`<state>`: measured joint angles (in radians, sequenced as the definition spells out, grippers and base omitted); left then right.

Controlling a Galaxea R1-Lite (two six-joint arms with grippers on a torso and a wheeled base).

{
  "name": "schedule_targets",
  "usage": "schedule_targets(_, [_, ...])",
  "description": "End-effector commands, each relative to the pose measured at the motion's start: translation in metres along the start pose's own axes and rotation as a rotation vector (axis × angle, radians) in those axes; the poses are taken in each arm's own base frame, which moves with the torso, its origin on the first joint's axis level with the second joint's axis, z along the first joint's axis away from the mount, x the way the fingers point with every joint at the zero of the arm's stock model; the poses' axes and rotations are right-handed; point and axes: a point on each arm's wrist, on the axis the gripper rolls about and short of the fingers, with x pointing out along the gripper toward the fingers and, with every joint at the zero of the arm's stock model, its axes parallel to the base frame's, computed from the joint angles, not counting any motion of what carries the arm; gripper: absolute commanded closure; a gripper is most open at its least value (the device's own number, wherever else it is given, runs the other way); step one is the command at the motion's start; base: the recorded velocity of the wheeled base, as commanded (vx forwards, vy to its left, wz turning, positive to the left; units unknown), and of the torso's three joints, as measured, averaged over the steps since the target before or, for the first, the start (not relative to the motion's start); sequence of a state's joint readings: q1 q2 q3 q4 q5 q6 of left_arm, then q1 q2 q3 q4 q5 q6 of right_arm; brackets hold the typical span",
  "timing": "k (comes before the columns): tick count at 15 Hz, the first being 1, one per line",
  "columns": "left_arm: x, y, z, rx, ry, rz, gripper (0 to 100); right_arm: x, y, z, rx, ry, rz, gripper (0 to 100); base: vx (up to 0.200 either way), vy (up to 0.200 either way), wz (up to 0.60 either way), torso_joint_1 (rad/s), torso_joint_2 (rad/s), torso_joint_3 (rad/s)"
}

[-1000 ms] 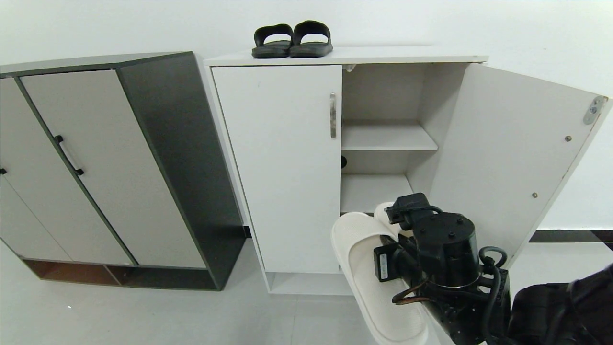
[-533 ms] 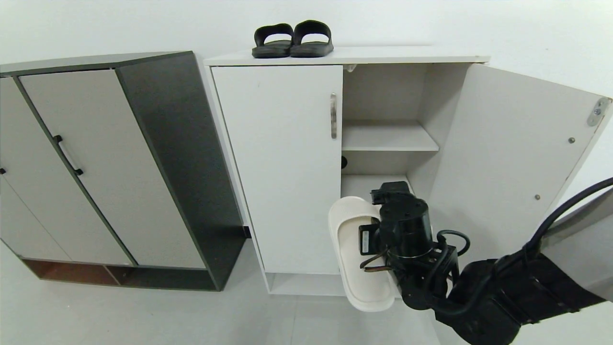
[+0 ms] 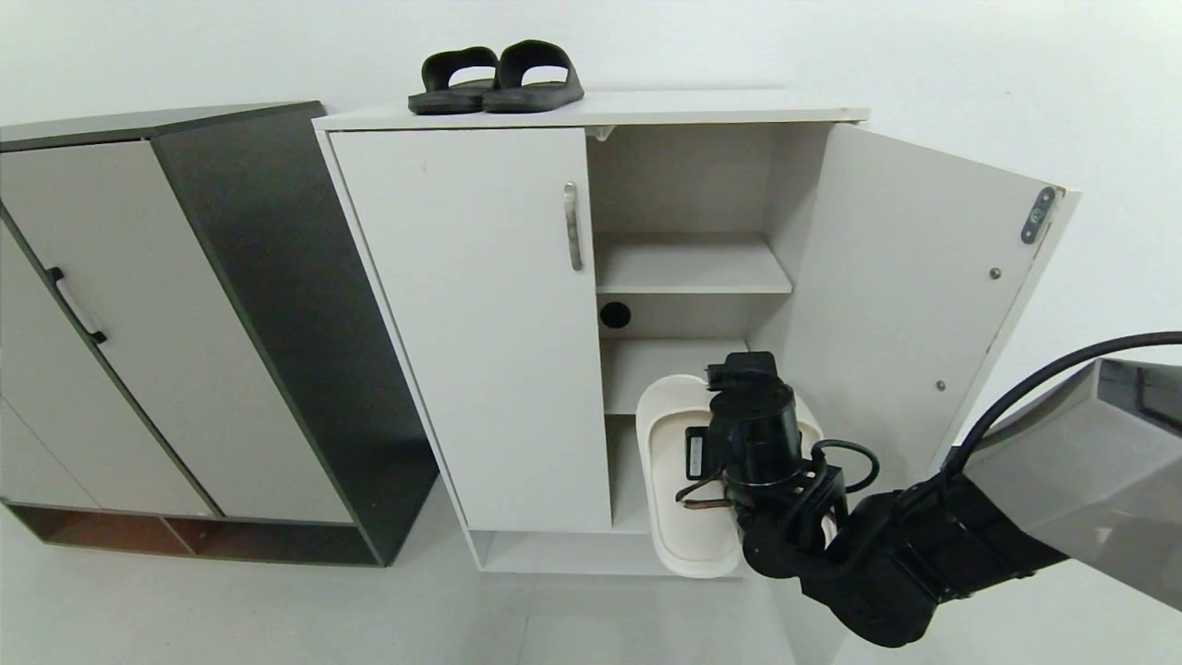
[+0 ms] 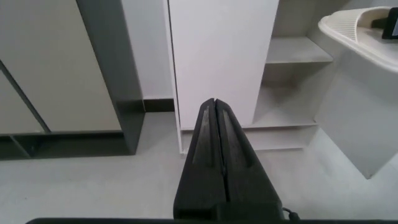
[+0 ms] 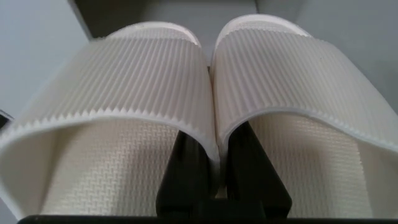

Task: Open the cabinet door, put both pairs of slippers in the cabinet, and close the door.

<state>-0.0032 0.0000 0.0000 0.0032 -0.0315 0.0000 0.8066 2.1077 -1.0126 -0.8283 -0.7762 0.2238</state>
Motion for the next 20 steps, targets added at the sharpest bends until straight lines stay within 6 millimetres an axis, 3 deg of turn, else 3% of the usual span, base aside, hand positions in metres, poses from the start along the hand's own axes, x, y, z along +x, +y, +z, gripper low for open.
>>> schedule_targets(1, [0.0,0.0,0.0,-0.002,0.003,0.001,100,0.008,0.003,-0.006,-0.002,0.001,-0.03,100,0.0,0.0,0.0,0.0,0.0,0.0])
schedule_targets(6, [0.0,0.0,0.0,-0.003,0.003,0.001,100,0.024,-0.003,-0.019,-0.02,0.023,-0.071,100,0.0,0.0,0.0,0.0,0.0,0.0])
schedule_targets(20, [0.0,0.0,0.0,-0.005,0.003,0.001,100,0.038,-0.016,-0.022,-0.026,0.03,-0.133,100,0.0,0.0,0.0,0.0,0.0,0.0])
